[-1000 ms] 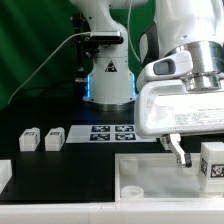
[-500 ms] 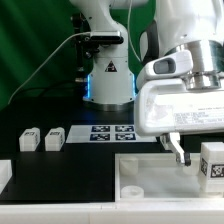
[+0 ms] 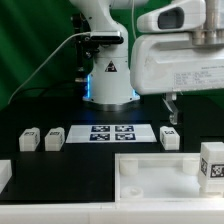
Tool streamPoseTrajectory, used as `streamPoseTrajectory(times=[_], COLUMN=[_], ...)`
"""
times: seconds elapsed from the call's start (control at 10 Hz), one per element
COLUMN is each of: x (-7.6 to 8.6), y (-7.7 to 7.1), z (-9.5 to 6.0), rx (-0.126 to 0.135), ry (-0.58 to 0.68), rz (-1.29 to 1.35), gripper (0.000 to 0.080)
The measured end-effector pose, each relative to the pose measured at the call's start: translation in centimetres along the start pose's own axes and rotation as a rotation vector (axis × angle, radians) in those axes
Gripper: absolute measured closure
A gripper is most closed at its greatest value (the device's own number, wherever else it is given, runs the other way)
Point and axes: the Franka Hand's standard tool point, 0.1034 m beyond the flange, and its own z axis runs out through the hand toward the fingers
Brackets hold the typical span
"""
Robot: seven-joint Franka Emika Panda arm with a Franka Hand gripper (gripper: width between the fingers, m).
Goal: Assemble one leg
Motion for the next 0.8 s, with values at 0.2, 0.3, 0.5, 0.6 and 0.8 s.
streamPoseTrajectory(times=[0.2,0.3,0.5,0.6,0.8], x=[1.2,1.4,1.8,2.1,2.2], y=[-0.7,-0.7,-0.8,-1.3,-1.5], z=[1.0,1.4,2.8,3.2,4.2], rx=[-0.006,-0.007,-0.009,-0.008,-0.008], ry=[-0.113,-0.099,-0.081,-0.060,-0.028], rz=[0.010,0.009,0.011,0.009,0.005], gripper=[0.0150,0.0150,0.0150,0.0150,0.0150])
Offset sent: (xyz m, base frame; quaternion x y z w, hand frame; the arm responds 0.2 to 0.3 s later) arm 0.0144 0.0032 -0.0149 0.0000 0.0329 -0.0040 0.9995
